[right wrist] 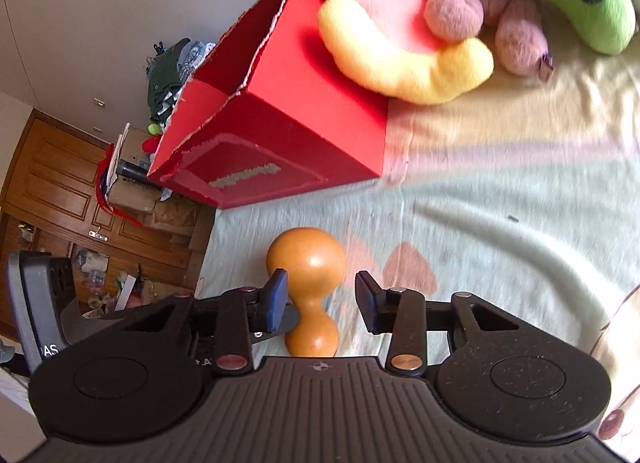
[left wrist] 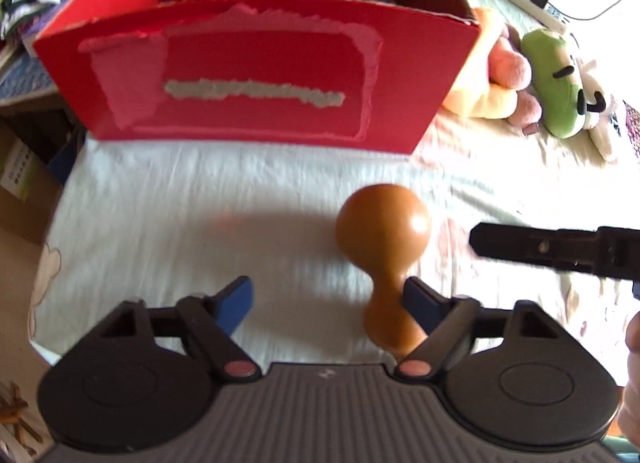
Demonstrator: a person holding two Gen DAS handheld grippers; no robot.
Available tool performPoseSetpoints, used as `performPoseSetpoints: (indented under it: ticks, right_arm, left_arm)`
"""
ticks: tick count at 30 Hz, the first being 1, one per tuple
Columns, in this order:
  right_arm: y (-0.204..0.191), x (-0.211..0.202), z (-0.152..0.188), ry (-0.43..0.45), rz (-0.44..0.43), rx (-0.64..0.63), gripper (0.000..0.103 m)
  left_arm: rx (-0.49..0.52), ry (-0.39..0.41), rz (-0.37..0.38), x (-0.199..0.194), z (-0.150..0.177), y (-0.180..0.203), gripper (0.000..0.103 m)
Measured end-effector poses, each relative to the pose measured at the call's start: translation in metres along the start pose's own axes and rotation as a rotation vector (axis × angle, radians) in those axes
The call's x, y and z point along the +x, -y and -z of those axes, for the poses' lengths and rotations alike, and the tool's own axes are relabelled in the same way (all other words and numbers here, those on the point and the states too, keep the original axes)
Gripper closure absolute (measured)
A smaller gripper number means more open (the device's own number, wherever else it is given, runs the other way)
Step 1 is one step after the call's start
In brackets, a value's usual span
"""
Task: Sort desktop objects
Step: 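Grasp the wooden gourd-shaped toy by its neck with the right tool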
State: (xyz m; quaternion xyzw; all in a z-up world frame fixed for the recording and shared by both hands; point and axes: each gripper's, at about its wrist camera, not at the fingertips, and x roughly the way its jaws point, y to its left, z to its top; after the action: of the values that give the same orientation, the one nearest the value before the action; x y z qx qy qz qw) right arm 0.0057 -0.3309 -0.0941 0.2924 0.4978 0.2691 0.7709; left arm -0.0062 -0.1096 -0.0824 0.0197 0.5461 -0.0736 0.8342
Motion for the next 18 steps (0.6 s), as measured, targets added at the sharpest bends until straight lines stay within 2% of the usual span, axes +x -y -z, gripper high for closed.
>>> performPoseSetpoints:
  ticks: [8,13,16,18]
  right_arm:
    - [0.003,0.009,-0.002,-0.037,-0.009,0.010,0.061]
    - [0.002,0.019,-0.004,-0.058,-0.009,0.012,0.061]
    - [0.001,0.026,-0.005,-0.078,-0.009,0.010,0.061]
    - [-0.001,0.031,-0.005,-0.095,-0.010,0.002,0.062]
  left_arm:
    - [0.011,-0.016,0.066,0.008,-0.002,0.006,0.021]
    - [-0.033,-0.045,0.115,0.019,0.000,-0.001,0.023]
    - [-0.042,-0.051,0.140,0.022,-0.001,-0.001,0.031]
    - [-0.019,-0.052,0.132,0.024,-0.002,0.003,0.043]
